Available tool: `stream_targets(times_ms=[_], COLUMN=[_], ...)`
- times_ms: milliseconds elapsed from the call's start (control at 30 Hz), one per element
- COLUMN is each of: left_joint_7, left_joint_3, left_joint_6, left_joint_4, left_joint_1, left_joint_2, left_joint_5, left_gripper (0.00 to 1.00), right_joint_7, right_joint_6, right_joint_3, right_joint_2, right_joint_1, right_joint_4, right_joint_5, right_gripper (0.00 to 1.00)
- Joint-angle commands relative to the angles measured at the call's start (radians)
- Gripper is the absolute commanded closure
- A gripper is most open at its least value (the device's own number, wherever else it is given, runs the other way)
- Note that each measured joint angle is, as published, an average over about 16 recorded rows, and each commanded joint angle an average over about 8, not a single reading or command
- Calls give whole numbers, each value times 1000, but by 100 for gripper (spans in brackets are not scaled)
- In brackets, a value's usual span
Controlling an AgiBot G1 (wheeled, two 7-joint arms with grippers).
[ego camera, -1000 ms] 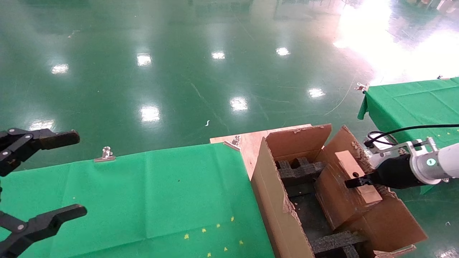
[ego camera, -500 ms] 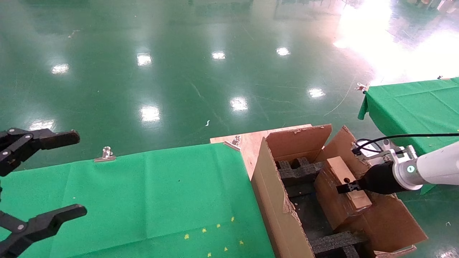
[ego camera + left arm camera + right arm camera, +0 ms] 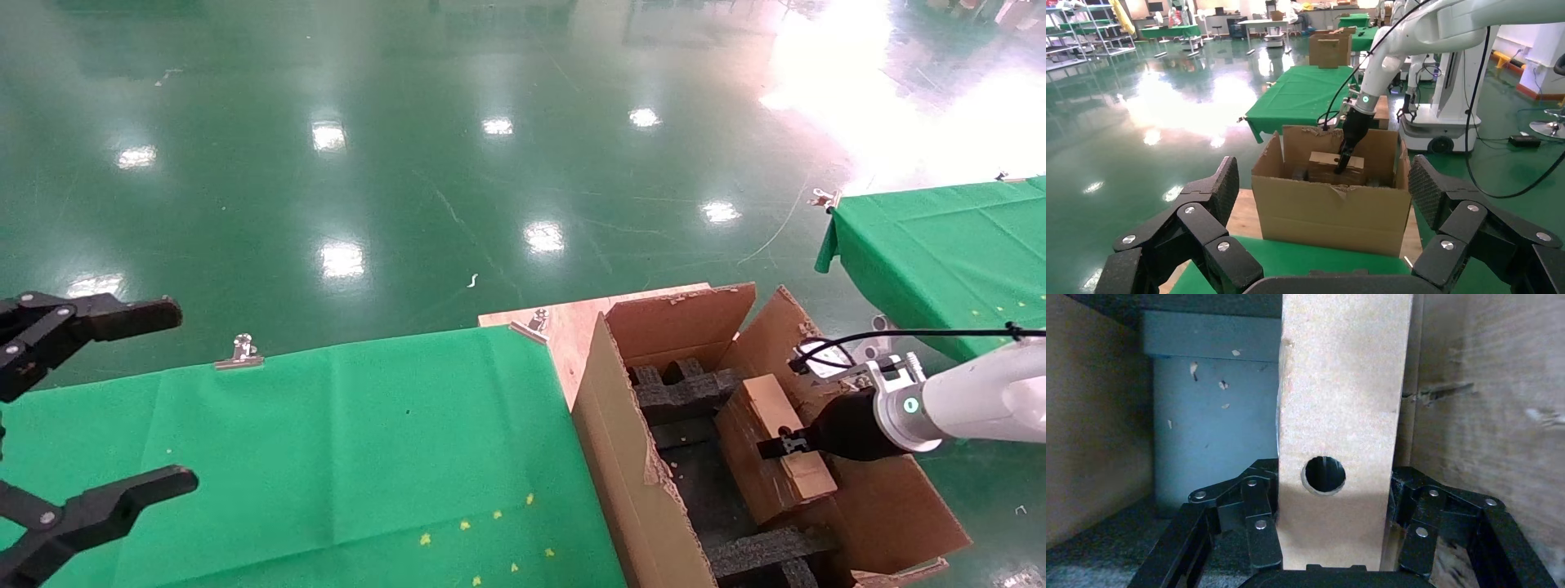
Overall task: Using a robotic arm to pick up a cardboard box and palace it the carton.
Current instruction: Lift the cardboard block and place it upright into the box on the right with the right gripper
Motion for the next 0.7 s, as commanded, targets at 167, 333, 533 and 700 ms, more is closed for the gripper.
stream_targets(times_ms=[167, 333, 533, 700], left_joint_7=[0, 0, 0, 0], left_joint_3=[0, 0, 0, 0], left_joint_6=[0, 0, 0, 0], left_joint_4=[0, 0, 0, 0], left_joint_1=[0, 0, 0, 0], left_joint_2=[0, 0, 0, 0], left_joint_5=[0, 0, 0, 0], left_gripper=[0, 0, 0, 0], right_joint_7=[30, 53, 66, 63], right_joint_6=[31, 40, 35, 33], right_joint_3=[-1, -2, -2, -2], right_joint_2=[2, 7, 10, 10], right_joint_1=[-25, -37, -46, -44], right_joint_4=[33, 60, 74, 72], right_joint_5=[-2, -6, -8, -8], right_gripper=[100, 70, 0, 0])
